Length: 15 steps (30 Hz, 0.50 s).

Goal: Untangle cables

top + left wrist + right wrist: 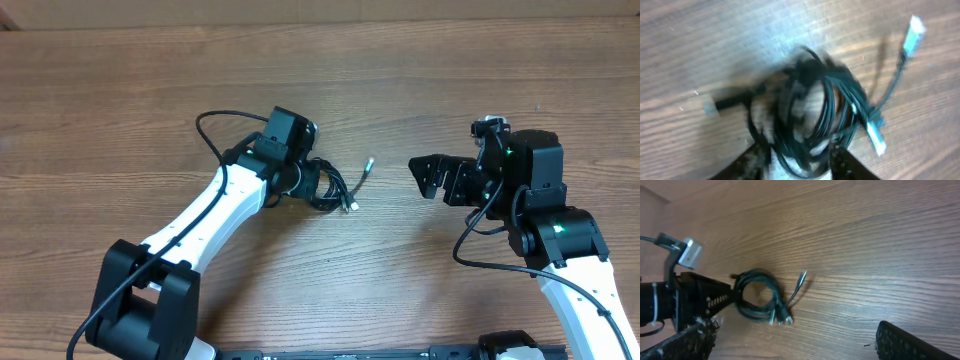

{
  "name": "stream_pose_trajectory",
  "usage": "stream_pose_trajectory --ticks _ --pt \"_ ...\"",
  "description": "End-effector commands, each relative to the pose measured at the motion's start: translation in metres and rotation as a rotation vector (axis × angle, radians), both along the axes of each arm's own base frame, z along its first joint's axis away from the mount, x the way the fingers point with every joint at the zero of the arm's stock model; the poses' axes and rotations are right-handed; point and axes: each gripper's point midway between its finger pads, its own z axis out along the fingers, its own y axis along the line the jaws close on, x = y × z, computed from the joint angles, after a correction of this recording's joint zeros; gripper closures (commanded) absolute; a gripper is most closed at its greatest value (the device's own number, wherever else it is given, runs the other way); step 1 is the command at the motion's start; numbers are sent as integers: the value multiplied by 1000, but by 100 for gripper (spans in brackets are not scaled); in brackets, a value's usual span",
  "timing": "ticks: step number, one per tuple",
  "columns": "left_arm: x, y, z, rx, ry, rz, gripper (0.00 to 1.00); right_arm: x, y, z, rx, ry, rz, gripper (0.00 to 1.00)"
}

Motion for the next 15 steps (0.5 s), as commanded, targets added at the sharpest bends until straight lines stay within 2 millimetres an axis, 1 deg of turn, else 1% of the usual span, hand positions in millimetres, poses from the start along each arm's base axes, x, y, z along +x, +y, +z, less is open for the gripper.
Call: stream_pose_trajectory --ticks 1,4,9,12,15 --pt "-3 -5 5 -5 -6 -48 54 -2 5 10 19 -12 22 0" --pt "3 -8 8 -17 -32 -49 53 -6 5 6 16 15 22 0" --pt "18 -13 15 -36 -103 -40 54 -7 5 5 15 23 22 0" --pt "32 -5 14 11 -151 14 53 -7 5 4 15 24 22 0" --pt "40 6 4 56 -154 100 49 -8 4 4 15 29 22 0"
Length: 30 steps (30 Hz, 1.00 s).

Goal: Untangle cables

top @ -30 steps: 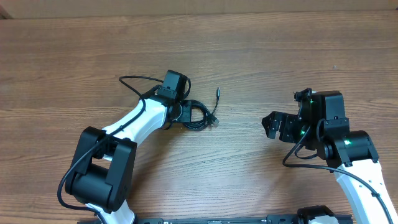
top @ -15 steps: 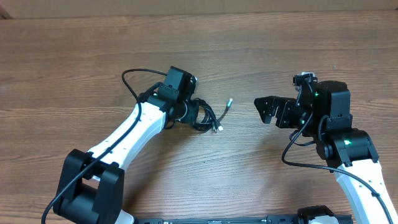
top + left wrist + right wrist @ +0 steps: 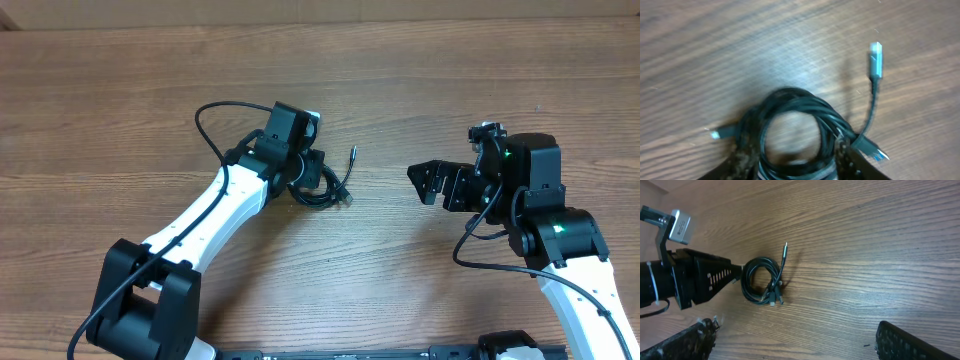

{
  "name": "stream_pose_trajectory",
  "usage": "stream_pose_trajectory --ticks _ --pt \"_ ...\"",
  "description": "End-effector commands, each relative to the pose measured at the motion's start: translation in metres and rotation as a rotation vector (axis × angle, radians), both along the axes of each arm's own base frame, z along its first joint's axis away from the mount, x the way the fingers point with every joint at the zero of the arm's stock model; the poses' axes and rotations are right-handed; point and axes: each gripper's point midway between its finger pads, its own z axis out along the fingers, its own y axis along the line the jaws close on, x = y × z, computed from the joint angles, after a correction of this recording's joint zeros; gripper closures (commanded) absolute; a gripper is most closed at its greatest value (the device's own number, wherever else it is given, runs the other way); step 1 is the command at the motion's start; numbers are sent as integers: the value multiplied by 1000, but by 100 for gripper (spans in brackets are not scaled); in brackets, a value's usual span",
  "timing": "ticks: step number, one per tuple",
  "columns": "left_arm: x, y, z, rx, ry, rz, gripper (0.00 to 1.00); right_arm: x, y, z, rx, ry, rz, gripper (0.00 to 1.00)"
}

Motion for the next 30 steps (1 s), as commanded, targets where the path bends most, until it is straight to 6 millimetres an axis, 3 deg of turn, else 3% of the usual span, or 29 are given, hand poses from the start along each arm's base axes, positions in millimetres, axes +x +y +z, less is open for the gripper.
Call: stream_pose_trajectory --ticks 1,8,16,18,22,27,30 --pt "10 12 -14 67 -2 94 50 2 3 11 10 -24 9 0" --pt "5 8 -51 69 86 86 47 0 3 10 9 -16 9 0" --pt "-2 -1 -78 44 159 49 56 -1 3 9 8 -11 9 0" --pt "-2 -1 -79 45 160 49 65 -1 3 9 8 -9 9 0" --pt "-3 1 -78 48 167 53 96 -1 3 9 8 -9 9 0" --pt "-5 1 -65 46 163 52 96 -1 2 9 7 -9 9 0" --pt "-2 0 -45 41 134 32 96 -1 3 9 7 -9 10 0"
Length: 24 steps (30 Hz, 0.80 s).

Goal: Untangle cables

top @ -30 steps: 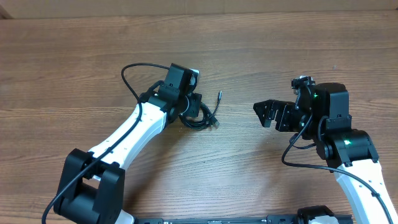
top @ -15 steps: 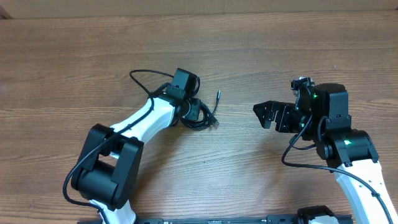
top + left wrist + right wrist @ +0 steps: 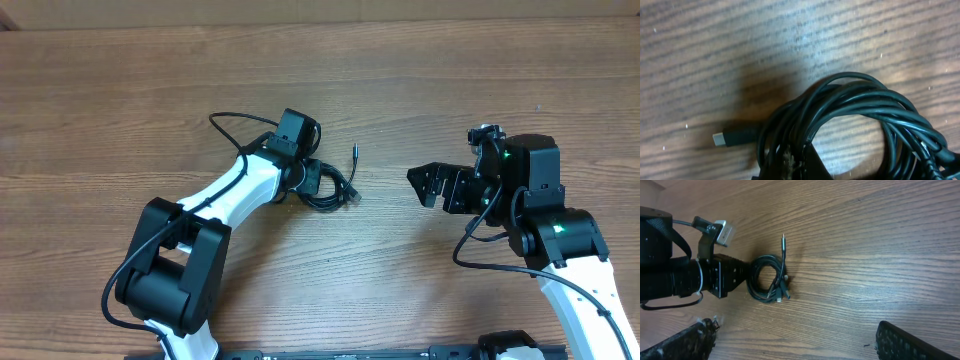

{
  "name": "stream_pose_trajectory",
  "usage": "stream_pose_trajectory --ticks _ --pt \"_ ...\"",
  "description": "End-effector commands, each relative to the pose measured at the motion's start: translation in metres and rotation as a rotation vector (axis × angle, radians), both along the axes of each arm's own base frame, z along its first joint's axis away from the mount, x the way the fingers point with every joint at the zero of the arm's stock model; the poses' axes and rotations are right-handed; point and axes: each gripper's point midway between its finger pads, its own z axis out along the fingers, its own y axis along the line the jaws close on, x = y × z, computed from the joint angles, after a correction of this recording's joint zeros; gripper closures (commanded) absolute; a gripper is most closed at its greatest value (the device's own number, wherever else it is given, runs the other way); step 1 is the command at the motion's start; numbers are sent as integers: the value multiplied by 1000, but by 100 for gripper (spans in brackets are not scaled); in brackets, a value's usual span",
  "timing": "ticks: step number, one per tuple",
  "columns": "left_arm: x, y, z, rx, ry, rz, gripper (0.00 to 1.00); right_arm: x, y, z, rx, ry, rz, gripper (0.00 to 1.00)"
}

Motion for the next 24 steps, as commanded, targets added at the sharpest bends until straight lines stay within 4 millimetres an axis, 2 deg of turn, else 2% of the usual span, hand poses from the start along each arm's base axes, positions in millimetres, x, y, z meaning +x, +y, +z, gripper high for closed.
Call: stream_pose_trajectory --ticks 1,4,7,10,14,17,20,24 --pt "4 -8 29 -35 -37 -30 96 4 2 11 6 -31 8 0" --pt "-2 -18 52 -83 -54 -79 96 1 5 7 -24 -36 69 0" --pt "-18 -36 66 -129 -58 -232 96 -6 9 -5 -62 -9 150 1" --pt "-36 -33 60 -50 -27 -329 96 -8 14 -15 -91 8 208 3" --pt "-53 -29 52 21 18 -400 96 -8 32 -20 -124 -21 313 4" --pt "-58 -34 52 23 18 -432 96 -13 50 -26 -184 -57 426 3" --pt "-59 -37 52 19 17 -438 96 -13 55 -31 -267 -79 449 2" --pt "-58 -36 53 20 11 -444 96 -10 67 -27 -278 -125 473 11"
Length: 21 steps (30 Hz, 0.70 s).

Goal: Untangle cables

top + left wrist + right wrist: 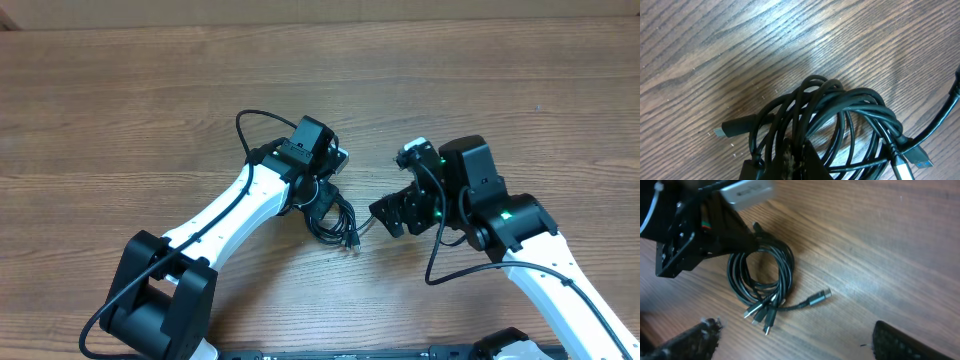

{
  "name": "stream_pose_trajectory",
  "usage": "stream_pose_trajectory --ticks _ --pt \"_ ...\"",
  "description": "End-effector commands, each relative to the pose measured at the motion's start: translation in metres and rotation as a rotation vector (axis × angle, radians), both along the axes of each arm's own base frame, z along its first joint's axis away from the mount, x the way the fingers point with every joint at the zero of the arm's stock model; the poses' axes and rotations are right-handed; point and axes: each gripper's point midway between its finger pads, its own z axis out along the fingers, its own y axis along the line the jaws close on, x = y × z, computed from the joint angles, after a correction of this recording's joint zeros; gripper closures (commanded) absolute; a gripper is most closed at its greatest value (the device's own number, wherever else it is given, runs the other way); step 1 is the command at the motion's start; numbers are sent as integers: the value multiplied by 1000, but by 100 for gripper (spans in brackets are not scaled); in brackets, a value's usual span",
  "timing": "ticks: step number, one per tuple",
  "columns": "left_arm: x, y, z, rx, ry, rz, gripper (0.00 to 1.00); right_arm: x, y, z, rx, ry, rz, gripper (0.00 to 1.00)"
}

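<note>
A black cable coil (331, 212) lies on the wooden table (120, 90) between the two arms. My left gripper (318, 196) is shut on some of its strands; in the left wrist view the dark fingers (796, 159) pinch the coil (840, 120) at its near side. A plug (722, 132) sticks out to the left. My right gripper (386, 214) stands open just right of the coil. From the right wrist the coil (760, 275) shows with several plugs (762, 316) and a silver-tipped loose end (820, 296) ahead of the right gripper (795, 342).
The left arm's own black lead (252, 125) arcs above its wrist. Bare wood surrounds the coil on all sides. The table's far edge (320, 22) runs along the top of the overhead view.
The left gripper has carried the coil nearer and slightly right. The right gripper has moved left, close beside the coil. The loose end now points toward the right gripper instead of away.
First the left fingers straddled the coil, with a loose end flung out to the right. Then the fingers were still apart around it. Later they were shut on its strands, the right arm waiting far right. Now the coil sits nearer, with the right gripper beside it.
</note>
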Motion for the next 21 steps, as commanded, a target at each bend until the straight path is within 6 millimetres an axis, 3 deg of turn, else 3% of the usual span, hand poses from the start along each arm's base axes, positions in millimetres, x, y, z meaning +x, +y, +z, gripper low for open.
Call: stream_pose_trajectory --ticks 1,7,14,18,21 --pt "4 -7 11 -21 -40 -48 96 10 5 12 -29 -80 21 12" --pt "-4 -19 14 -89 -9 -108 96 5 26 1 -1 -42 91 14" --pt "-4 -20 14 -90 -10 -112 96 2 44 -17 40 35 150 15" --pt "-7 -23 15 -112 4 -117 96 7 50 -20 59 31 161 26" --pt "-13 -30 18 -157 32 -132 96 8 54 -25 72 45 173 27"
